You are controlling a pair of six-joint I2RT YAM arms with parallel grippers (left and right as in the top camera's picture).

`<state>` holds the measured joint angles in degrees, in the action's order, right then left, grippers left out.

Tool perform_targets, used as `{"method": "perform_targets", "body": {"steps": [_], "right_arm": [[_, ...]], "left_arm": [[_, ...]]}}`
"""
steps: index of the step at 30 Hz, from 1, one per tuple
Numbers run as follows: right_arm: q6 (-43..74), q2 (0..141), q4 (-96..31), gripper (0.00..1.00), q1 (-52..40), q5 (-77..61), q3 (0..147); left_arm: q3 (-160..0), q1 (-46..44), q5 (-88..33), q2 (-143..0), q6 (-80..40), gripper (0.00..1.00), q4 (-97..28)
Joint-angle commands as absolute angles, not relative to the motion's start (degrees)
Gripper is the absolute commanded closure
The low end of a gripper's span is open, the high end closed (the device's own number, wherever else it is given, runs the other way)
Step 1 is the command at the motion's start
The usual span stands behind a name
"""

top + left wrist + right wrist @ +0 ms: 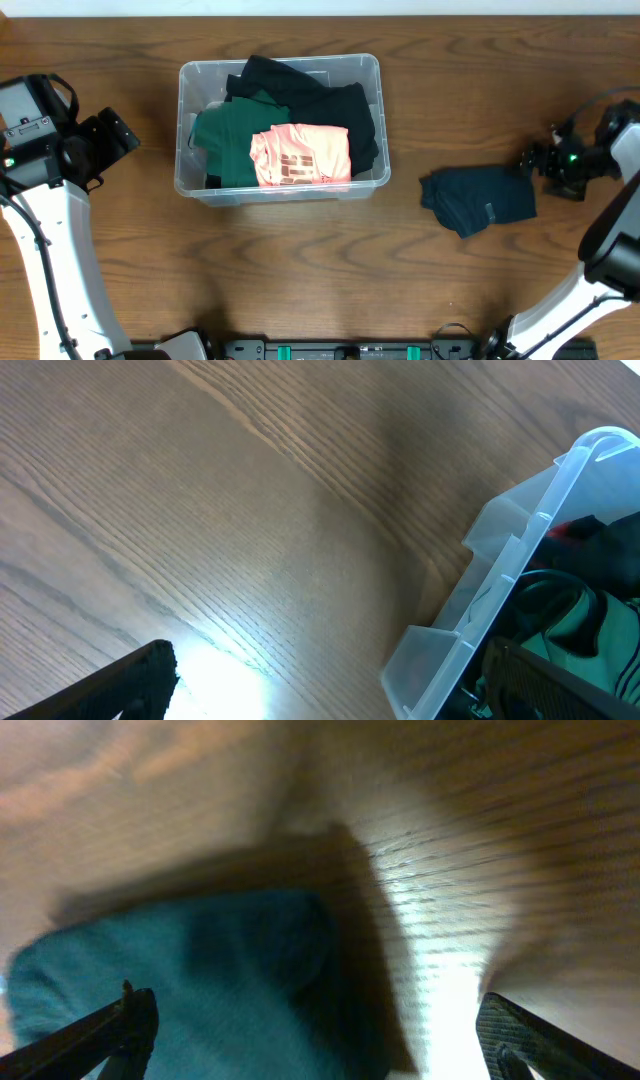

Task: Pack container
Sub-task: 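Grasp the dark teal shirt with the right gripper and lift it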

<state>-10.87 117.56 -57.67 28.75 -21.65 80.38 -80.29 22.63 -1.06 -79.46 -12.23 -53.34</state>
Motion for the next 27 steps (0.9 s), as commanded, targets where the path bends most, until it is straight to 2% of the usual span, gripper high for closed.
{"method": "perform_targets", "body": {"steps": [1, 4, 6, 8, 10, 12, 16, 19, 21, 25, 27], "right_arm": [[-15.1, 121.1, -59.0, 0.05, 28.9, -27.0, 80.1], [-16.4, 123.4, -62.0, 0.12, 28.4, -30.3, 80.1], [-16.4, 124.3, -63.4, 0.20, 27.9, -30.2, 79.9], [-16.3, 124.7, -64.3, 0.39, 27.7, -30.2, 79.9], [-15.2, 124.6, -65.0, 0.65, 27.7, -30.2, 79.9], [-14.1, 124.4, -65.7, 0.78, 27.8, -30.4, 79.9], [-14.2, 122.3, -67.2, 0.84, 27.8, -35.9, 80.0], [-17.8, 118.2, -69.4, 0.91, 27.8, -49.9, 80.5], [-20.9, 113.9, -70.2, 0.99, 27.7, -63.9, 80.6], [-21.4, 104.0, -65.5, 0.99, 26.8, -87.0, 80.6], [-15.7, 99.2, -59.7, 0.99, 25.7, -89.2, 81.2]], "left_arm": [[-80.6, 22.8, -0.4, -79.7, -12.8, 0.02, -53.3], [-80.6, 22.8, -0.4, -79.7, -12.8, 0.02, -53.3], [-80.6, 22.8, -0.4, -79.7, -12.8, 0.02, -53.3], [-80.6, 22.8, -0.4, -79.7, -12.8, 0.02, -53.3], [-80.6, 22.8, -0.4, -79.7, -12.8, 0.02, -53.3], [-80.6, 22.8, -0.4, -79.7, -12.8, 0.02, -53.3], [-80.6, 22.8, -0.4, -79.7, -12.8, 0.02, -53.3], [-80.6, 22.8, -0.4, -79.7, -12.8, 0.02, -53.3], [-80.6, 22.8, -0.4, -79.7, -12.8, 0.02, -53.3], [-80.6, 22.8, -0.4, -79.7, -12.8, 0.02, -53.3], [-80.6, 22.8, -0.4, -79.7, -12.8, 0.02, -53.3]]}}
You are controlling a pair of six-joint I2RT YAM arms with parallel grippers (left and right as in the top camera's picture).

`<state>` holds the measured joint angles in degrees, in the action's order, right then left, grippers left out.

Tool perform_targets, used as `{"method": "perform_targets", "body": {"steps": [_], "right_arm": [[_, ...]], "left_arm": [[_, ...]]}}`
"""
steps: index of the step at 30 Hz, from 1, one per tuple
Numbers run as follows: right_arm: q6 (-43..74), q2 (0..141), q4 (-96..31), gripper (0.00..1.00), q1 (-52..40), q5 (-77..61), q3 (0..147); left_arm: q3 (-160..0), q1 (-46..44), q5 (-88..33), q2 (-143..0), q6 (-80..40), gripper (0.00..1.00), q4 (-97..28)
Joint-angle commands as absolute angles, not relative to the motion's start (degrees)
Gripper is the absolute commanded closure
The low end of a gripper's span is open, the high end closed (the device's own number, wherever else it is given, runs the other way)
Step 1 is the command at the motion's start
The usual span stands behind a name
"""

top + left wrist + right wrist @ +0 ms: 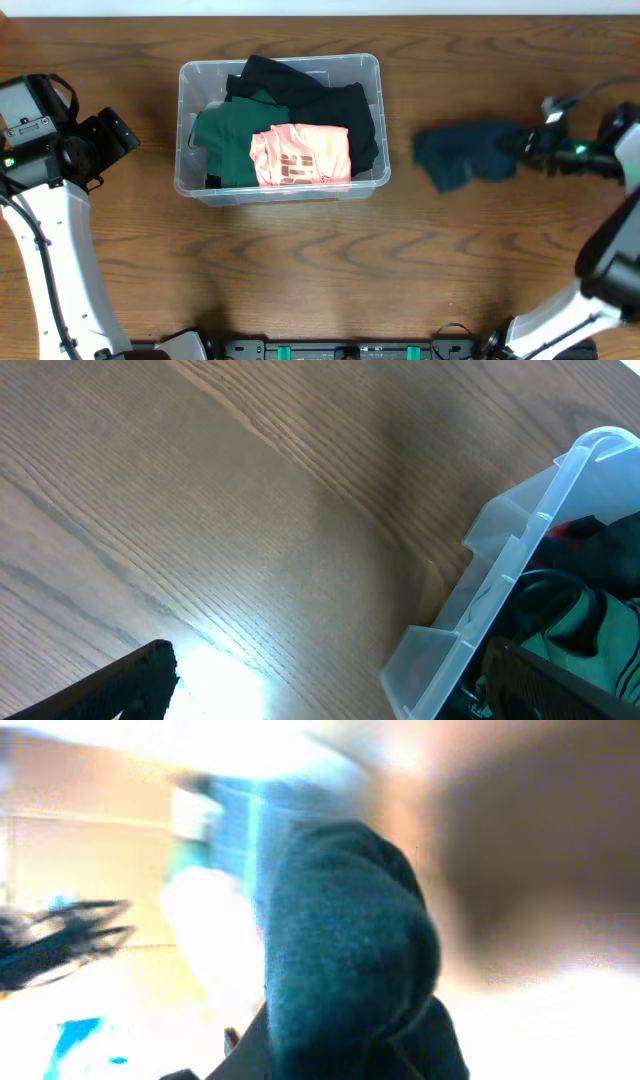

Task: Pack container
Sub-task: 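Grasp the dark teal shirt with the right gripper and lift it, then carry the dark teal shirt into the container's far right corner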

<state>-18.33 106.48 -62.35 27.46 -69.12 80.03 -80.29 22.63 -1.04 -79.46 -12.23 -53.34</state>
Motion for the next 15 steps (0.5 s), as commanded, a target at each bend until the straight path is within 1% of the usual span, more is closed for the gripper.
{"method": "perform_targets", "body": {"steps": [1, 4, 7, 10, 15], "right_arm": [[-11.7, 96.6, -55.9, 0.99, 24.9, -88.5, 81.4], [-1.9, 91.2, -44.8, 0.98, 21.6, -86.4, 81.5], [10.1, 86.8, -35.2, 0.99, 15.6, -74.6, 81.5], [16.7, 84.3, -25.8, 0.99, 6.2, -62.3, 81.5], [26.1, 85.9, -13.6, 0.99, -10.3, -40.9, 81.5]], "left_arm": [[-80.6, 22.8, -0.4, -79.7, -12.8, 0.02, -53.3], [-80.6, 22.8, -0.4, -79.7, -12.8, 0.02, -53.3], [-80.6, 22.8, -0.4, -79.7, -12.8, 0.02, -53.3], [-80.6, 22.8, -0.4, -79.7, -12.8, 0.02, -53.3], [-80.6, 22.8, -0.4, -79.7, -12.8, 0.02, -53.3]]}}
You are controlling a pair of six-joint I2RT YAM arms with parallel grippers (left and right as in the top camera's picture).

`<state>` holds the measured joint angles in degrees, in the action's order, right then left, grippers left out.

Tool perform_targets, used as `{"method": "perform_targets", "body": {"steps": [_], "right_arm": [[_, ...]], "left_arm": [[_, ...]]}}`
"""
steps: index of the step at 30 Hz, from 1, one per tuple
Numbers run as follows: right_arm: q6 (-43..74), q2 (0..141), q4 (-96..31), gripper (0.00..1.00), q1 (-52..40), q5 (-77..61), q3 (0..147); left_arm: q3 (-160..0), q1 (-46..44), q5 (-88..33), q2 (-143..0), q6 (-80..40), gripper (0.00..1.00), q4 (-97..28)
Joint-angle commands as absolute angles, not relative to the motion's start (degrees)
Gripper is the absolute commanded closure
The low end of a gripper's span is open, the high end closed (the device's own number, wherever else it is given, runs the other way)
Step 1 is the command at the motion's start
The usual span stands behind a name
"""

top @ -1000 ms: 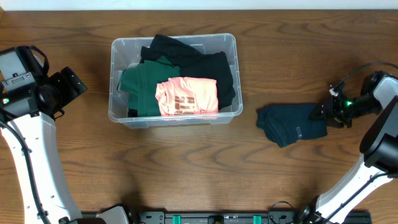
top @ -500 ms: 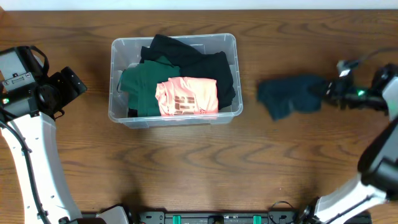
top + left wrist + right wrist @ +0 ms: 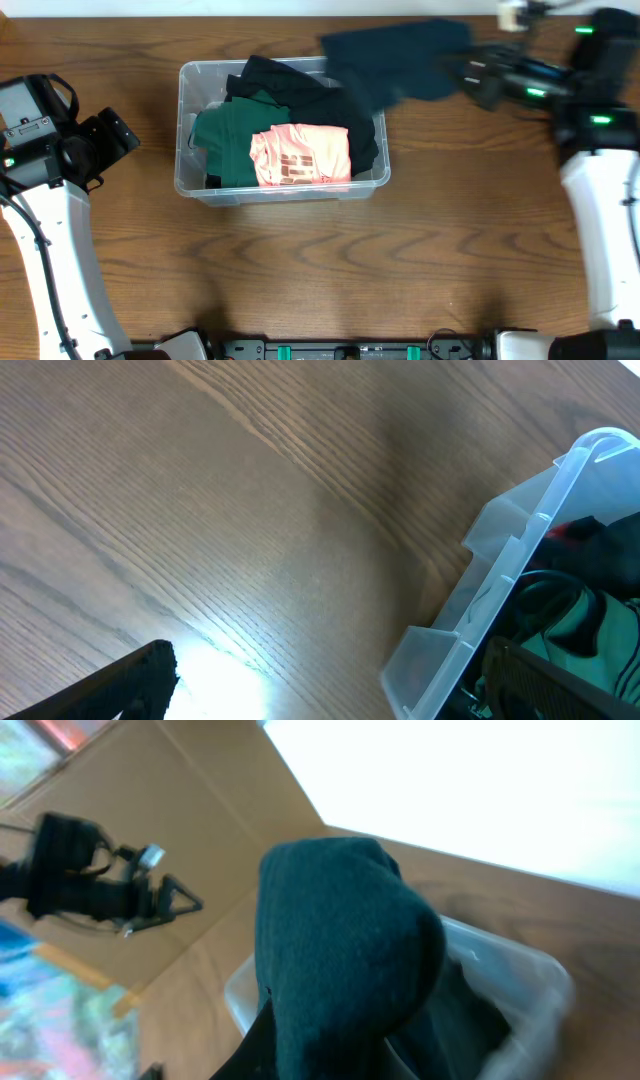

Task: Pack container
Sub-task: 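Carry the dark teal shirt into the container's far right corner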

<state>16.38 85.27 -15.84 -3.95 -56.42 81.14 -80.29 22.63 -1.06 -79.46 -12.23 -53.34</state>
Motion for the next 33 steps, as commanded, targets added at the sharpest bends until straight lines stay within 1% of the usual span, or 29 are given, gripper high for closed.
{"method": "perform_targets", "body": {"steps": [1, 4, 6, 8, 11, 14, 19, 23, 24, 27, 28, 31, 33], "right_arm": [[27.7, 87.3, -11.2, 0.99, -13.9, -36.3, 81.5], [32.8, 91.8, -4.5, 0.99, -21.0, -29.0, 81.5], [35.5, 95.8, 0.6, 0.99, -24.3, -28.0, 81.5], [39.4, 100.2, 4.1, 0.99, -26.5, -26.8, 81.5], [43.3, 106.2, 5.5, 0.99, -27.7, -23.1, 81.5], [42.7, 112.5, 4.9, 0.99, -27.8, -19.6, 81.5], [39.4, 121.4, 0.4, 0.99, -27.3, -19.5, 81.5], [33.3, 123.0, -5.1, 0.98, -26.9, -17.9, 81.5], [31.2, 122.6, -6.1, 0.96, -26.9, -17.7, 81.5], [27.7, 120.6, -8.5, 0.95, -26.7, -17.7, 81.5], [26.9, 119.6, -8.9, 0.92, -26.6, -17.6, 81.5], [24.1, 115.5, -10.3, 0.78, -26.6, -17.6, 81.6], [22.7, 111.7, -11.3, 0.61, -26.6, -17.5, 81.6]], "left_arm": [[-80.6, 22.8, -0.4, -79.7, -12.8, 0.02, -53.3], [-80.6, 22.8, -0.4, -79.7, -12.8, 0.02, -53.3], [-80.6, 22.8, -0.4, -79.7, -12.8, 0.02, -53.3], [-80.6, 22.8, -0.4, -79.7, -12.8, 0.02, -53.3], [-80.6, 22.8, -0.4, -79.7, -12.8, 0.02, -53.3], [-80.6, 22.8, -0.4, -79.7, -12.8, 0.02, -53.3], [-80.6, 22.8, -0.4, -79.7, -12.8, 0.02, -53.3], [-80.6, 22.8, -0.4, -79.7, -12.8, 0.02, -53.3], [-80.6, 22.8, -0.4, -79.7, -12.8, 0.02, -53.3], [-80.6, 22.8, -0.4, -79.7, -12.8, 0.02, -53.3], [-80.6, 22.8, -0.4, -79.7, -12.8, 0.02, -53.3], [-80.6, 22.8, -0.4, -79.7, -12.8, 0.02, -53.3], [-80.6, 22.8, -0.4, -79.7, -12.8, 0.02, -53.3]]}}
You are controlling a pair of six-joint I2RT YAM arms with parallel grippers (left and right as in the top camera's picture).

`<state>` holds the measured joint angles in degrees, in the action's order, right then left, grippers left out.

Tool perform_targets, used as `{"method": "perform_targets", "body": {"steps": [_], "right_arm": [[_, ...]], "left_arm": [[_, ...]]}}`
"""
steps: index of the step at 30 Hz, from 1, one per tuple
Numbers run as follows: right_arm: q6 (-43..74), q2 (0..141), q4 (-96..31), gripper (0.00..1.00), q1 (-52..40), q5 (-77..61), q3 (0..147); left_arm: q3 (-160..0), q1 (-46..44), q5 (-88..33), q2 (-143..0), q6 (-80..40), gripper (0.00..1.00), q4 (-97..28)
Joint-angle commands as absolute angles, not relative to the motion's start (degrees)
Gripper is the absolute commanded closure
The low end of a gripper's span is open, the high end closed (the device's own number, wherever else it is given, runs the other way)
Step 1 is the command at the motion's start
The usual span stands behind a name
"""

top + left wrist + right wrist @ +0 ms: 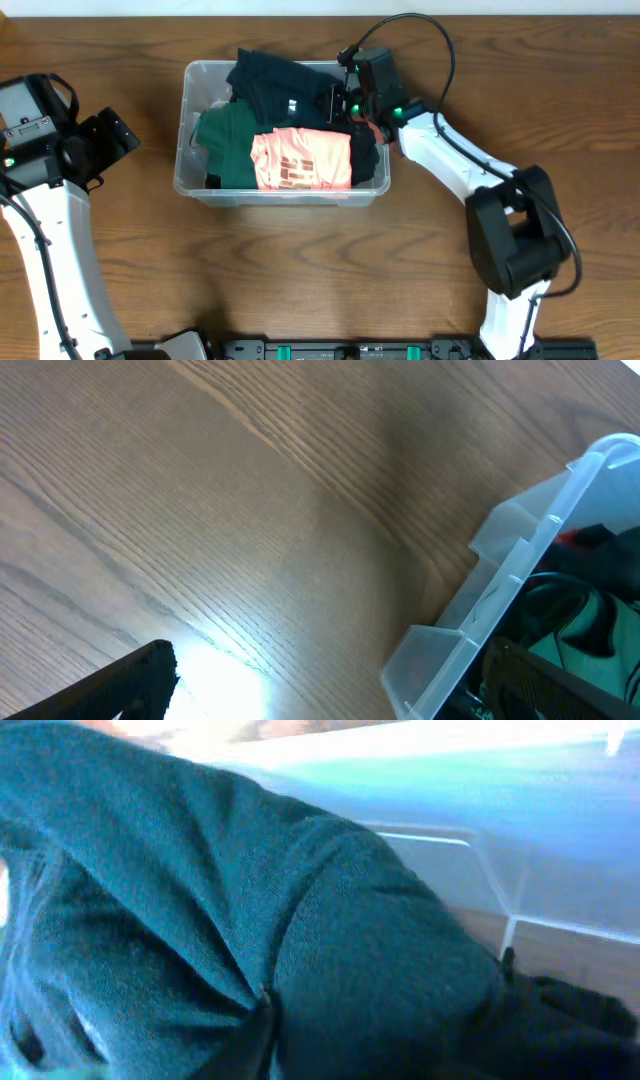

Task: Pack container
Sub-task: 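Carry the dark teal shirt into the container's far right corner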

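Observation:
The clear plastic container (186, 130) holds a green garment (225, 140), a pink shirt (300, 160) and black clothing (368, 150). A dark teal garment (265, 80) lies across the bin's back, on the other clothes. My right gripper (336, 100) reaches into the bin's back right and is shut on that garment. In the right wrist view the teal garment (200, 900) fills the frame and hides the fingers. The bin wall (480, 800) shows behind it. My left gripper (125, 140) hangs open left of the bin, with nothing in it.
The left wrist view shows bare wood table (200, 510) and the container's near corner (520, 580) between the open left gripper's (330, 695) dark fingers (130, 680). The right arm's cable (430, 40) loops over the table behind the bin.
My right gripper was in the air behind the bin's right side with the teal garment hanging from it. Now it is down inside the bin with the garment on the clothes. The bin has shifted slightly right.
The teal garment lay on the table right of the bin with my right gripper open at its edge. Then the gripper was shut on it and held it up. It was later behind the bin, and is now in the bin. The left arm stayed still.

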<state>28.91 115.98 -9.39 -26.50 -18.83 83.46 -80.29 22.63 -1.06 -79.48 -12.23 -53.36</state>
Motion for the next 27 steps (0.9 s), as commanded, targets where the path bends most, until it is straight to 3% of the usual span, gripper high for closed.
{"method": "perform_targets", "body": {"steps": [1, 7, 14, 16, 20, 25, 27], "right_arm": [[22.3, 109.8, -11.8, 0.56, -26.6, -17.3, 81.6], [23.7, 100.4, -11.9, 0.41, -27.2, -13.6, 81.6], [25.2, 102.4, 0.3, 0.25, -29.0, -17.5, 81.6], [26.1, 105.0, 5.2, 0.32, -30.1, -18.7, 81.6], [32.7, 112.4, 15.4, 0.60, -32.2, -18.6, 81.6], [42.6, 123.1, 20.5, 0.80, -33.2, -18.1, 81.6], [42.9, 127.0, 19.6, 0.83, -33.2, -20.3, 81.6]], "left_arm": [[-80.6, 22.8, -0.4, -79.7, -12.8, 0.02, -53.3], [-80.6, 22.8, -0.4, -79.7, -12.8, 0.02, -53.3], [-80.6, 22.8, -0.4, -79.7, -12.8, 0.02, -53.3], [-80.6, 22.8, -0.4, -79.7, -12.8, 0.02, -53.3], [-80.6, 22.8, -0.4, -79.7, -12.8, 0.02, -53.3], [-80.6, 22.8, -0.4, -79.7, -12.8, 0.02, -53.3], [-80.6, 22.8, -0.4, -79.7, -12.8, 0.02, -53.3]]}}
